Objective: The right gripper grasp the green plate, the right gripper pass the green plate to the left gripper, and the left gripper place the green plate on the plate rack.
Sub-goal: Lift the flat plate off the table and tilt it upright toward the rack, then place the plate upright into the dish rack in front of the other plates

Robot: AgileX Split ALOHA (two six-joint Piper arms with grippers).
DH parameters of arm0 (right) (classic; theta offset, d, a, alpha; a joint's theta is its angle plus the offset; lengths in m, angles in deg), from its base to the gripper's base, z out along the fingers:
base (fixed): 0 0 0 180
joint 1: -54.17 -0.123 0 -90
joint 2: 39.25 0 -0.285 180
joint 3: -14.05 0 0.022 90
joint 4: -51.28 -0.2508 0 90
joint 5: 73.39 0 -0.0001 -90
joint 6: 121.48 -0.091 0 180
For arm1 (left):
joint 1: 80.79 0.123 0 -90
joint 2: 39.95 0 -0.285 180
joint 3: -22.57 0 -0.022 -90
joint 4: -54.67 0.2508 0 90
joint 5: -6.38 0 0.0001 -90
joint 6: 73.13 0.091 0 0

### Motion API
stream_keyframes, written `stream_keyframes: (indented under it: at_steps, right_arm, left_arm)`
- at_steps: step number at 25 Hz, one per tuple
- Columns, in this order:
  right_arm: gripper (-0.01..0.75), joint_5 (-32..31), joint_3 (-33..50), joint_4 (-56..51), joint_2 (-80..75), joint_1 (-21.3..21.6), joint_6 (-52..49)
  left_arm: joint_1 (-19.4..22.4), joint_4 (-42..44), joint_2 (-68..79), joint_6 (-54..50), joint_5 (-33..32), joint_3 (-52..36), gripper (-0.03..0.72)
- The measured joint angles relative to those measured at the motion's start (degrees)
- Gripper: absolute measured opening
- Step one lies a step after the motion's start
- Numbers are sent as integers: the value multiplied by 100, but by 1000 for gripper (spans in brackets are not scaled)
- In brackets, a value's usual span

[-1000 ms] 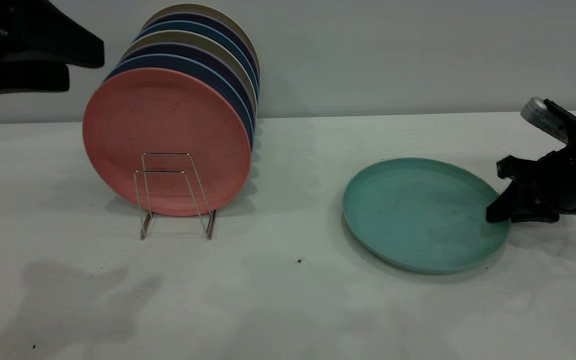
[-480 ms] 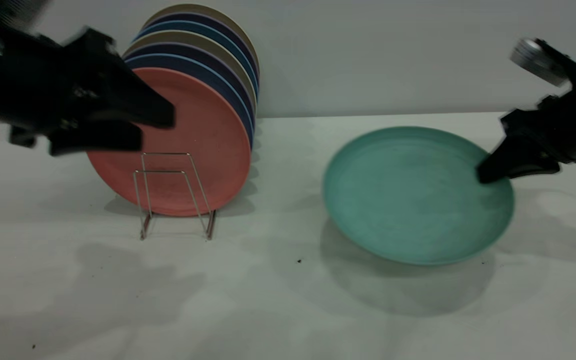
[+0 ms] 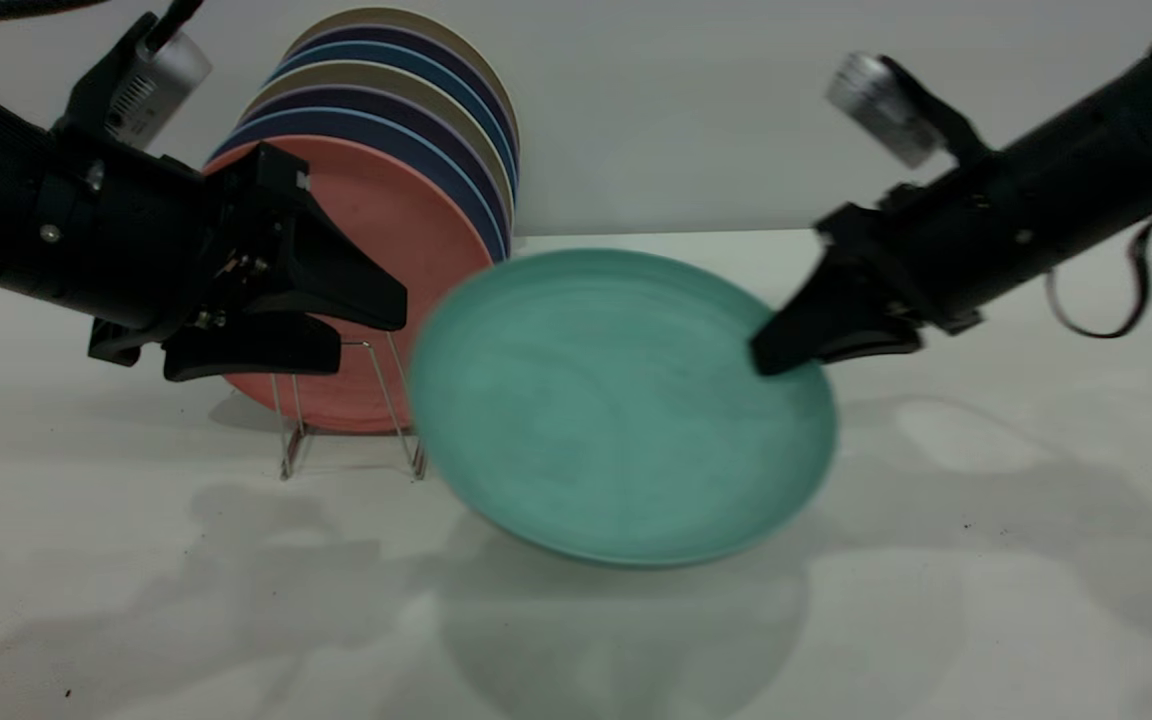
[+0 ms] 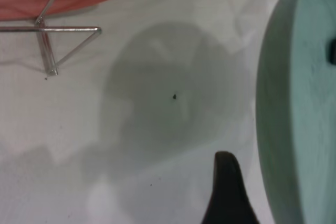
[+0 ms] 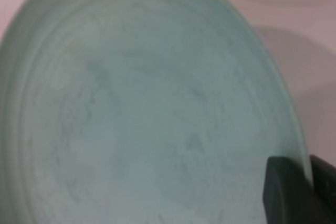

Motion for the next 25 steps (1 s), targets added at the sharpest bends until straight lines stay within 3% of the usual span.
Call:
stream_keyframes:
  at_steps: [6,8,10,13,15,18,21,23,25]
  right_arm:
    - [15,-267,0,-812,0,-553,264]
    - [19,-428,0,-1182,0,-685,500]
    - [28,-435,0,-1440,0,-715,745]
    - [73,-298,0,-1551,0,-726,741]
    - [133,-23,0,-1337,0,-719,494]
    - [280,299,0,-681,6,-606,4]
    - [436,528,0,-9,6,-248,-357]
    - [522,497,0,266,6,-1,-478]
    - [574,443,0,424,6,185,-510]
  left_arm:
    - [-2,-122,0,85,2,2,536]
    - [-2,-99,0,114,-21,2,501]
    - [4,-79,0,126,-33,2,412]
    - [4,-110,0,168,-108,2,147]
    - [-15,-125,0,298,-52,14,120]
    - [-22,1,-7,531,340,14,120]
    - [-15,612,-141,757,650,62,121]
    - [-15,1426,-310,746,465,234,121]
    - [-15,2426,-473,594,-141,534,121]
